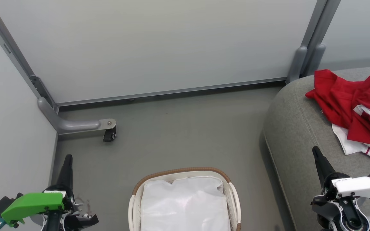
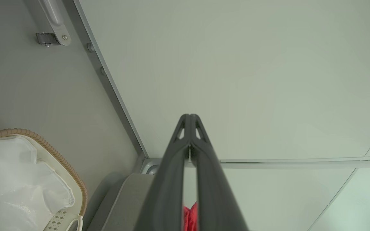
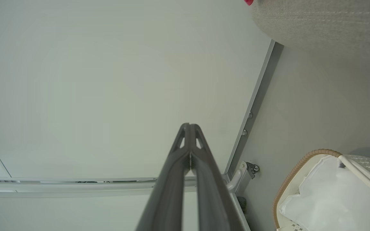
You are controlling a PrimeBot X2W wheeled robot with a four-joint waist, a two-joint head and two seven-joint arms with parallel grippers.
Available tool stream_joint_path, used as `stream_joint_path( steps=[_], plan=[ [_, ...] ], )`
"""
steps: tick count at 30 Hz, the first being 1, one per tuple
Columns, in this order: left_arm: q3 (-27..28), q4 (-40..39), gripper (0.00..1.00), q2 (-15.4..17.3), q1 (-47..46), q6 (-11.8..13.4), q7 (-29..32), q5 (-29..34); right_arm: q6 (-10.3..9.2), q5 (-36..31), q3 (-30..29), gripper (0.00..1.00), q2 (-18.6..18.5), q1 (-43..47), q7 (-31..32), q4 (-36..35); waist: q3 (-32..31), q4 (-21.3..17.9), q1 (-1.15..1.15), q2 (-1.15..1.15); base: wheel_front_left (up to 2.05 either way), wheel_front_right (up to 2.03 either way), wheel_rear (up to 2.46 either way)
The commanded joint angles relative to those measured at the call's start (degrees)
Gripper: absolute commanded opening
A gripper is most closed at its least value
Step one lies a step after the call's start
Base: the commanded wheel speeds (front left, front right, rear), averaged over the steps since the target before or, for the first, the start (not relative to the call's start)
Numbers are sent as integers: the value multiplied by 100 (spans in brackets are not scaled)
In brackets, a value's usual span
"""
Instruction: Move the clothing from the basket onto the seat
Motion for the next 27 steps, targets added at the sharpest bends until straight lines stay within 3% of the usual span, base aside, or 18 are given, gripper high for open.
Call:
stream_joint_path(
  steps=[1,14,27],
  plan=[
    [39,-40,0,37,-82,-35,41,-124,-3,128,-23,0,-37,-50,39,-46,-1,-4,0,0,0,0,0],
    [100,-144,0,41,-131,-57,180,-571,-4,659,-59,0,-42,-47,173,-104,-13,-43,0,0,0,0,0],
    [96,-132,0,40,-118,-57,177,-556,-4,636,-57,0,-42,-46,172,-98,-13,-43,0,0,0,0,0]
  ],
)
